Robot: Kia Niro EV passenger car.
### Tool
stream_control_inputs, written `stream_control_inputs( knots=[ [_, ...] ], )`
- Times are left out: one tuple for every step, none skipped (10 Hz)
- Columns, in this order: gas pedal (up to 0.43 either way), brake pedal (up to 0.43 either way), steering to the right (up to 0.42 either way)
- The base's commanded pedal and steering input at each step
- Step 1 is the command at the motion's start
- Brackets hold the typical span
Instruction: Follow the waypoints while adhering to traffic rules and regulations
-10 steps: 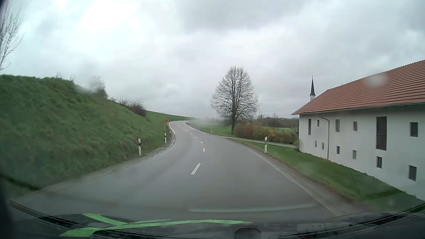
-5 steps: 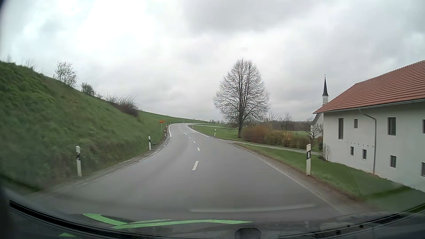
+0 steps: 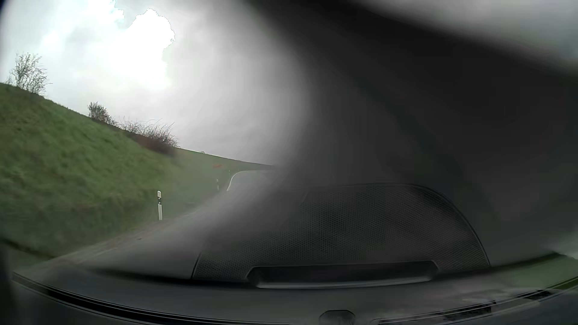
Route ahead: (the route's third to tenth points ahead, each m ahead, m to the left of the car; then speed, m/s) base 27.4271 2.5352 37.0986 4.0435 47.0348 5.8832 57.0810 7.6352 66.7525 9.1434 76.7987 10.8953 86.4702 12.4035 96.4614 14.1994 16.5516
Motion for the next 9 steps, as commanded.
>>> stream_control_inputs(
  knots=[
    [0.157, 0.000, -0.035],
    [0.157, 0.000, -0.035],
    [0.157, 0.000, -0.035],
    [0.169, 0.000, -0.035],
    [0.169, 0.000, -0.035],
    [0.169, 0.000, -0.035],
    [0.177, 0.000, -0.035],
    [0.177, 0.000, -0.035],
    [0.177, 0.000, -0.035]
  ],
)
